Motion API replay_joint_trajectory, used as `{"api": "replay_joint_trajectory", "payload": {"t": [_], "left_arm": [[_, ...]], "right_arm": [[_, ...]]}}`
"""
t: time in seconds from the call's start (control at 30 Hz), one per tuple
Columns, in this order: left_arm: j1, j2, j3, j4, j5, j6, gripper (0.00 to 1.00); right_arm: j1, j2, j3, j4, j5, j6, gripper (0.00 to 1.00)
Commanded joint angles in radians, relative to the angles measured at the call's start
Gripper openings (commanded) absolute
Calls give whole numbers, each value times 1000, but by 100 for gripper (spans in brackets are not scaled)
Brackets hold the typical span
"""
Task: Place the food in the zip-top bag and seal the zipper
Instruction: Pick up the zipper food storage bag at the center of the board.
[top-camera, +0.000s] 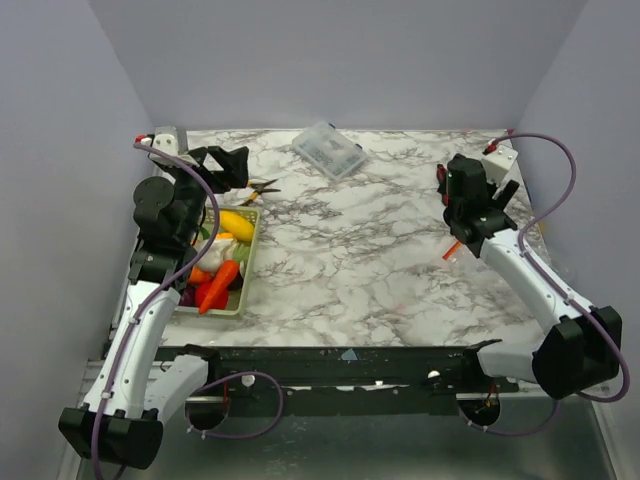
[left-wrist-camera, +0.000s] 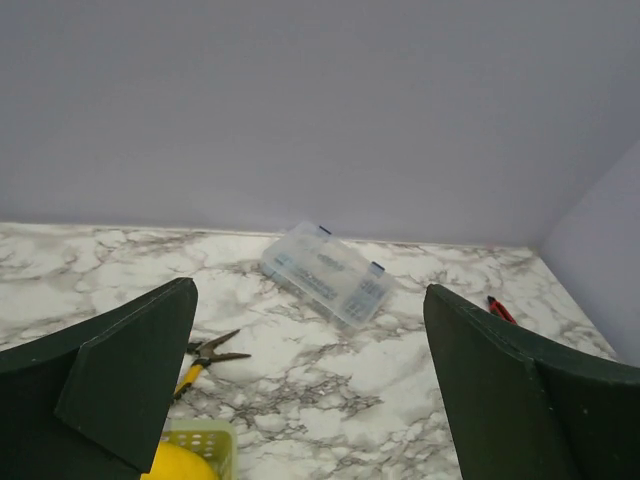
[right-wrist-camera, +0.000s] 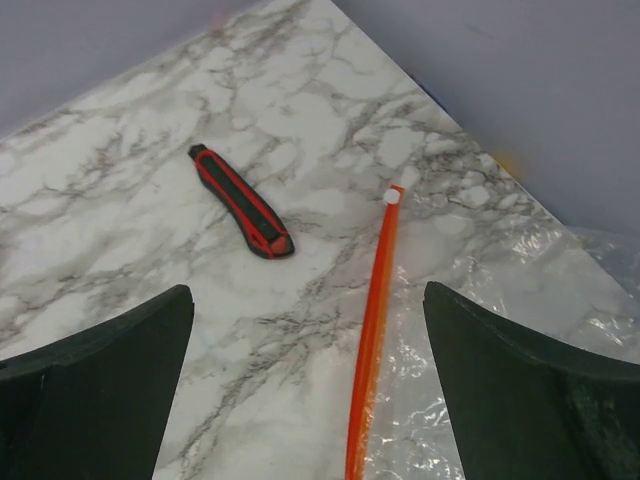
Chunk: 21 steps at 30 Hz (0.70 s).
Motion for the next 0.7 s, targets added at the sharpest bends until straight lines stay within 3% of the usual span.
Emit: {"api": "replay_joint_trajectory", "payload": {"t": [0.0,0.33,0.67], "left_arm": [[-58,22,11,-127,96,-9,98],[-177,24,5,-107,222,9,98],[-199,46,9,-99,294,22,99]], "right_arm": [[2,81,33,-245,171,100,100],[2,249,192,-500,-40,14,100],[2,429,240,-627,90,277,100]]}}
